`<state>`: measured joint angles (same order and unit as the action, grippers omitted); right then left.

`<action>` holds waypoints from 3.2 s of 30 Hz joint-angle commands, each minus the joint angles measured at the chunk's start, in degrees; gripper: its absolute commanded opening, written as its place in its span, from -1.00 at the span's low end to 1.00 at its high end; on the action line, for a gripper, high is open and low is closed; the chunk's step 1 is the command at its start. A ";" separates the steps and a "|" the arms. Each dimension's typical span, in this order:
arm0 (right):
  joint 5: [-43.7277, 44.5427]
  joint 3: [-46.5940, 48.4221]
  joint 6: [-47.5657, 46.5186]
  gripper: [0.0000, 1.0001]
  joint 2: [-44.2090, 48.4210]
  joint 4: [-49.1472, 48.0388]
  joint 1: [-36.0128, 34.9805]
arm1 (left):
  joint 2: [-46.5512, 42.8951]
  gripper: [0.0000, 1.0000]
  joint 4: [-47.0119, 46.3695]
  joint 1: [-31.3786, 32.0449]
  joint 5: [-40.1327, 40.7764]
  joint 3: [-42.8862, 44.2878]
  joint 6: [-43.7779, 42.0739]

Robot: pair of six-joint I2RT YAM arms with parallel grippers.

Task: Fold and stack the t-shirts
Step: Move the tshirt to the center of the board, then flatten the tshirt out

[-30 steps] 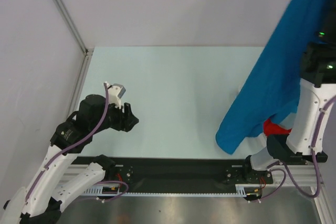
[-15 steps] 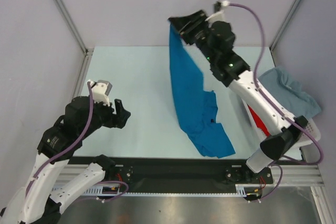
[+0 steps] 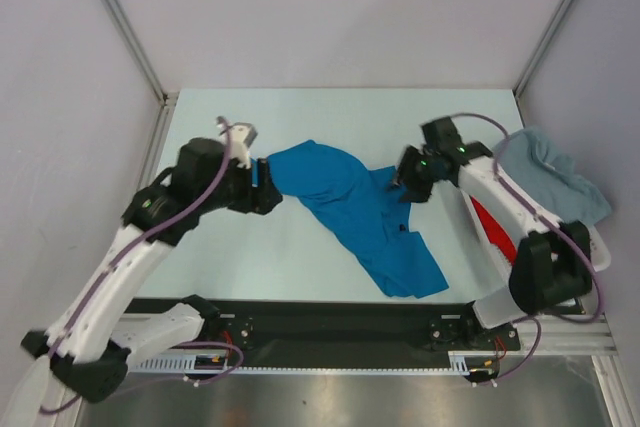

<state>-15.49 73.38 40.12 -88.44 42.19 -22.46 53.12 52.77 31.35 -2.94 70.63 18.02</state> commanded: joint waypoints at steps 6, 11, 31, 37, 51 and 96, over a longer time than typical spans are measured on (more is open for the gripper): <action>-1.48 -25.21 -3.82 0.25 22.17 -0.44 13.31 | 28.48 0.43 -12.76 2.83 -7.89 7.67 5.62; 1.25 -30.22 -4.00 0.53 22.53 -1.67 12.35 | 41.25 0.54 -17.00 4.95 -0.23 11.63 4.57; 3.35 -31.82 -2.24 0.54 10.84 -9.06 8.67 | 71.31 0.36 -15.16 4.59 7.07 33.07 9.31; 7.05 -30.06 -2.41 0.53 7.94 -8.97 6.46 | 73.61 0.20 -15.33 4.33 4.35 34.40 9.31; 14.86 -26.46 -0.57 0.04 4.94 -8.71 2.33 | 69.85 -0.89 -15.33 2.22 2.76 33.78 6.77; 22.70 20.05 -11.04 -1.00 24.60 -5.82 5.69 | 22.09 -0.99 -30.27 -20.37 -8.93 23.91 -1.58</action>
<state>8.01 105.16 25.74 -73.14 30.68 -14.85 84.95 22.68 12.40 -15.77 108.53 17.93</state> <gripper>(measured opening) 0.009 0.006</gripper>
